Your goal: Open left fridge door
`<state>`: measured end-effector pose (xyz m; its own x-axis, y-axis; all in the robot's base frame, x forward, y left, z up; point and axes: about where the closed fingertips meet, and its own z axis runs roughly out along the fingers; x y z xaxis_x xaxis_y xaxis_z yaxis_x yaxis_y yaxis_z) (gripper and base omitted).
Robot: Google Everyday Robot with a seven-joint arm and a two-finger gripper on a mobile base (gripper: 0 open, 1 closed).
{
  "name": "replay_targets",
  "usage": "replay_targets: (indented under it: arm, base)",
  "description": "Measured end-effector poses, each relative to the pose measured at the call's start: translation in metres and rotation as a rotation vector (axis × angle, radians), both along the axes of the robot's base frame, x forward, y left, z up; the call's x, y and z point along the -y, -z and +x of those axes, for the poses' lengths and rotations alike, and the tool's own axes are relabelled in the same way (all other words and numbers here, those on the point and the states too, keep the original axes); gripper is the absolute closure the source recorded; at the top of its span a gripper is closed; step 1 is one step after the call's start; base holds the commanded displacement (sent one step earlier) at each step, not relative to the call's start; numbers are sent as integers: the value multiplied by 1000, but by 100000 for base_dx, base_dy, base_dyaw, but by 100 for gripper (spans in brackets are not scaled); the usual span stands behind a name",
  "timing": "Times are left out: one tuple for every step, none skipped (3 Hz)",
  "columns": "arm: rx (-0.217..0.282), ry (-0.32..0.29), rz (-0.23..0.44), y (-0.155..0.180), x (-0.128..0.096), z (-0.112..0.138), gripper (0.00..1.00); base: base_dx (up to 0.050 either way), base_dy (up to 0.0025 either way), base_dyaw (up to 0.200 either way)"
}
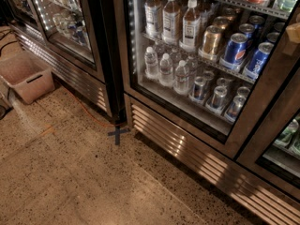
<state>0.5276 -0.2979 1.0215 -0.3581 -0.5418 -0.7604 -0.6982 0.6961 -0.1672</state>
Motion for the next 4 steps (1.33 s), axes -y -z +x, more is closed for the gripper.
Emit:
replay_targets:
  arm:
    - [-9, -7, 15, -1, 0, -1, 100]
    - [-21, -17, 33, -2, 0, -2, 100]
    - [-21, -17, 33, -5, 2, -3, 100]
    - [-21, -20, 35, -8, 1, -6, 100]
  base:
    - [0, 0, 0]
    - [0, 0, 0]
    - [0, 0, 0]
    - [0, 0, 0]
